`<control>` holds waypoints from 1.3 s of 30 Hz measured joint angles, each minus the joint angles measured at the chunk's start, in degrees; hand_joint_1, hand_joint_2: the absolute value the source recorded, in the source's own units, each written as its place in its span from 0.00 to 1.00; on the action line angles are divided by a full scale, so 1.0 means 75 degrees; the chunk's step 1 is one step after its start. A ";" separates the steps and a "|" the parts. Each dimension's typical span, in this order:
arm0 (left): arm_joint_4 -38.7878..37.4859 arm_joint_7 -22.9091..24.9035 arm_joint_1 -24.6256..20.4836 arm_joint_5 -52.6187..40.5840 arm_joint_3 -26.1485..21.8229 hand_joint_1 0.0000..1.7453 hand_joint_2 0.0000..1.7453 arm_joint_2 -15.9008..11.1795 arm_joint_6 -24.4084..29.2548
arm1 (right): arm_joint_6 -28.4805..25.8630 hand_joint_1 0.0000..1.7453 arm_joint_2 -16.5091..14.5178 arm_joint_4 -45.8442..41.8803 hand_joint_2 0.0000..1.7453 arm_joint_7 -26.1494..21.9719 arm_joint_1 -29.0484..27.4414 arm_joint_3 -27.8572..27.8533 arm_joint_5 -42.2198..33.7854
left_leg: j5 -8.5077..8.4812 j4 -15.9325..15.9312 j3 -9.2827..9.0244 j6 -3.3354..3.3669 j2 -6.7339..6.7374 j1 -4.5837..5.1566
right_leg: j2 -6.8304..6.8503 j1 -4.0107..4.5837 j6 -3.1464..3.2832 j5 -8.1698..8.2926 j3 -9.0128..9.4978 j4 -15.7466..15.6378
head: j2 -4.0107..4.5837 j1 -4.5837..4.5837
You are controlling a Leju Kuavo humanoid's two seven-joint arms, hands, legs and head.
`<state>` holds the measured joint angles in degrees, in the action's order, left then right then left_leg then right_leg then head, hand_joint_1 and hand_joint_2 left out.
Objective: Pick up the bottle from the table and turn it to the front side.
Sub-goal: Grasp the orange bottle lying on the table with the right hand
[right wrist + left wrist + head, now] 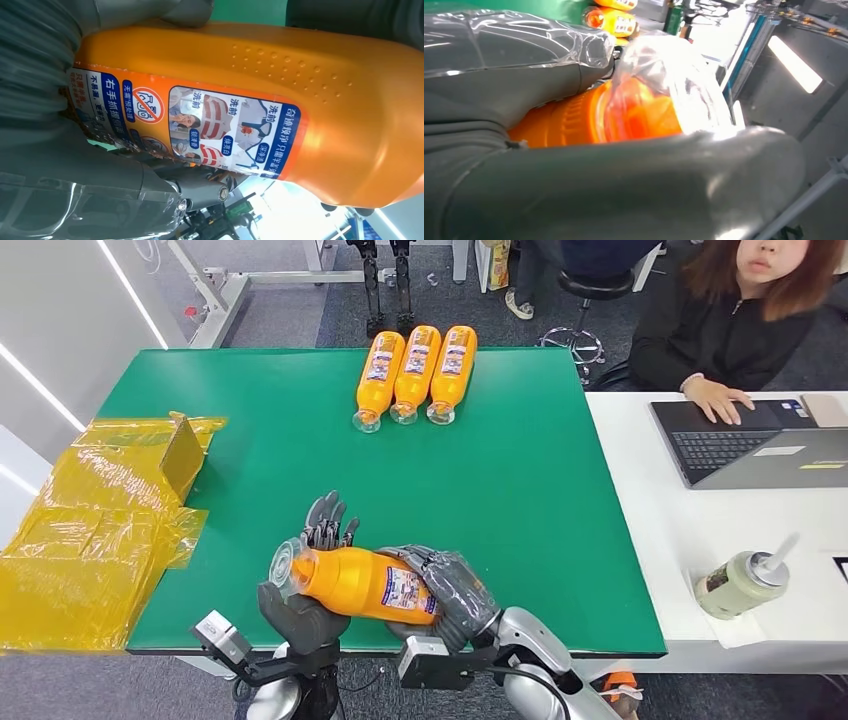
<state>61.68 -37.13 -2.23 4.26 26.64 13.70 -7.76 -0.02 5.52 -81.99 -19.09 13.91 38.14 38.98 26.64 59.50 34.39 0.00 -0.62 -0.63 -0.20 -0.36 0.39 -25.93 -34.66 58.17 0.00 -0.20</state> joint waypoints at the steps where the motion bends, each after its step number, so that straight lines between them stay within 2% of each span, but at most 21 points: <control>1: 0.0000 0.0000 -0.0006 0.0000 0.0004 0.00 0.00 0.0000 0.0001 | 0.0003 1.00 -0.0029 0.0000 1.00 0.0004 0.0000 0.0000 0.0009 | 0.0000 0.0000 0.0000 0.0000 0.0000 0.0000 | 0.0000 0.0000 0.0000 0.0000 0.0000 0.0000 | 0.0000 0.0000; 32: 0.0000 -0.0068 -0.0035 -0.0009 0.0021 0.00 0.00 0.0000 0.0015 | 0.0028 1.00 -0.0121 0.0000 1.00 0.0031 -0.0002 0.0000 0.0001 | 0.0000 0.0001 0.0001 0.0000 0.0000 0.0001 | 0.0000 -0.0001 0.0000 0.0000 0.0000 -0.0001 | 0.0000 0.0000; 36: 0.0000 -0.0074 -0.0035 -0.0014 0.0021 0.97 0.00 0.0000 0.0023 | 0.0032 1.00 -0.0125 0.0000 1.00 0.0038 -0.0003 0.0000 0.0009 | 0.0000 0.0001 0.0000 0.0000 0.0000 0.0001 | 0.0000 -0.0001 0.0000 0.0000 0.0000 -0.0001 | 0.0000 0.0000; 39: 0.0022 -0.0071 -0.0035 -0.0101 0.0028 0.97 0.00 0.0006 0.0177 | 0.0146 1.00 -0.0165 -0.0096 1.00 0.0218 -0.0070 -0.0007 0.0207 | 0.0000 0.0001 0.0000 0.0000 0.0000 0.0001 | 0.0000 -0.0001 0.0000 0.0000 0.0000 -0.0001 | 0.0000 -0.0001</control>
<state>61.85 -37.67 -2.50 3.50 26.85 13.75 -6.44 1.08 4.28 -82.70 -17.46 13.38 38.09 40.54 26.64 59.51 34.39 0.00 -0.63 -0.62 -0.20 -0.36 0.38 -25.93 -34.65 58.17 0.00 -0.20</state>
